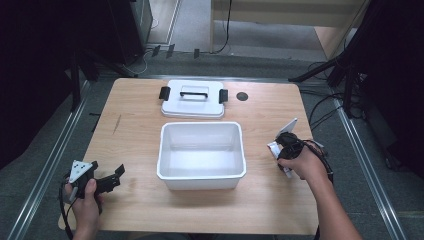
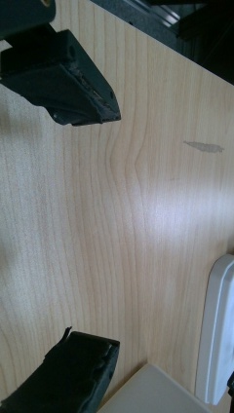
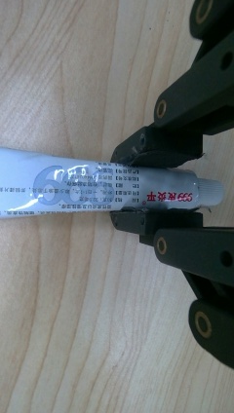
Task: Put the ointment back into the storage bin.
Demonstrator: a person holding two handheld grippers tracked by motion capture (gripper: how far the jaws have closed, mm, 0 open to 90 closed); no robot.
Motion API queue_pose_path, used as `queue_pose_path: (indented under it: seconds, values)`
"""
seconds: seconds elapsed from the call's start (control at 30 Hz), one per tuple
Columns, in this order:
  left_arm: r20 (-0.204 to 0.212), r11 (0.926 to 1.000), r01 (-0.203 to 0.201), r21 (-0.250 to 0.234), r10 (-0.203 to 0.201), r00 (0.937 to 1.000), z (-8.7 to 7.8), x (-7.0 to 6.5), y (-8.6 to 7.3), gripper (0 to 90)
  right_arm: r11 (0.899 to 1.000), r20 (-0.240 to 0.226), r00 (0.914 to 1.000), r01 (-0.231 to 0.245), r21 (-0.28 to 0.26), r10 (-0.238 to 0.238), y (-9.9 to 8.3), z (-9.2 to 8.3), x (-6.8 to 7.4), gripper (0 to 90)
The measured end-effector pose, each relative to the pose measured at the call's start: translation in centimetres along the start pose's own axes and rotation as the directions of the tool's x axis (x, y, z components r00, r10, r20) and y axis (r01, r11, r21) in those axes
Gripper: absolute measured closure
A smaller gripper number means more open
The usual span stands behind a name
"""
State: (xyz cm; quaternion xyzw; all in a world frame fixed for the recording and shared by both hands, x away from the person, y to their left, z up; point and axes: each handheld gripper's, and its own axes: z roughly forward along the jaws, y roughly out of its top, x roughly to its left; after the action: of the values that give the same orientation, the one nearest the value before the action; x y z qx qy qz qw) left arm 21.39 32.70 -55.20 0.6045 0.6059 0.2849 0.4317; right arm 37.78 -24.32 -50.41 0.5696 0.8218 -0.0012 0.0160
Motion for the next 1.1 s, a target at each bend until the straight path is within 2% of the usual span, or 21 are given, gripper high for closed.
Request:
queue_pose_path:
  seconds: [0.23, 0.33, 0.4, 0.43, 0.47, 0.63, 0.67, 0.8, 0.83, 1.0, 1.03, 1.1]
  values:
    - [0.001, 1.0, 0.003, 0.001, -0.003, 1.0, 0.0, 0.0, 0.0, 0.0, 1.0, 0.002, 0.9996, 0.029, 0.008, -0.029, 0.0, -0.1, 0.1, 72.3]
    - [0.002, 1.0, 0.004, 0.002, -0.004, 1.0, 0.0, 0.0, 0.0, 0.0, 1.0, -0.005, 0.9995, 0.03, 0.0, -0.03, 0.0, -0.8, 0.1, 72.3]
    - [0.002, 1.0, 0.004, 0.002, -0.004, 1.0, 0.0, 0.0, 0.0, 0.0, 0.999, -0.008, 0.9993, 0.035, -0.026, -0.036, 0.1, -2.0, 0.0, 72.3]
    - [0.002, 1.0, 0.004, 0.002, -0.004, 1.0, 0.0, 0.0, 0.0, 0.0, 0.999, -0.008, 0.9993, 0.035, -0.026, -0.036, 0.1, -2.0, 0.0, 72.3]
    - [0.002, 1.0, 0.004, 0.002, -0.004, 1.0, 0.0, 0.0, 0.0, 0.0, 0.998, -0.011, 0.9989, 0.046, -0.037, -0.046, 0.1, -2.9, 0.1, 72.3]
    - [0.001, 1.0, 0.004, 0.001, -0.004, 1.0, 0.0, 0.0, 0.0, 0.0, 0.996, -0.03, 0.9973, 0.065, -0.06, -0.067, 0.3, -4.4, 0.4, 72.3]
    - [0.001, 1.0, 0.003, 0.001, -0.003, 1.0, 0.0, 0.0, 0.0, 0.0, 0.994, -0.044, 0.9952, 0.084, -0.073, -0.087, 0.4, -5.2, 0.7, 72.3]
    - [0.001, 1.0, 0.003, 0.001, -0.003, 1.0, 0.0, 0.0, 0.0, 0.0, 0.991, -0.058, 0.9925, 0.103, -0.082, -0.108, 0.6, -6.4, 1.3, 72.3]
    - [0.001, 1.0, 0.003, 0.001, -0.003, 1.0, 0.0, 0.0, 0.0, 0.0, 0.99, -0.058, 0.9911, 0.115, -0.087, -0.12, 0.9, -7.4, 1.7, 72.3]
    - [0.001, 1.0, 0.004, 0.001, -0.004, 1.0, 0.0, 0.0, 0.0, 0.0, 0.983, -0.056, 0.9863, 0.149, -0.108, -0.155, 1.4, -9.4, 2.7, 72.3]
    - [0.001, 1.0, 0.004, 0.001, -0.004, 1.0, 0.0, 0.0, 0.0, 0.0, 0.981, -0.055, 0.9843, 0.16, -0.112, -0.167, 1.7, -10.3, 3.2, 72.3]
    - [0.001, 1.0, 0.004, 0.002, -0.004, 1.0, 0.0, 0.0, 0.0, 0.0, 0.978, -0.056, 0.9822, 0.172, -0.116, -0.179, 1.8, -10.8, 3.4, 72.3]
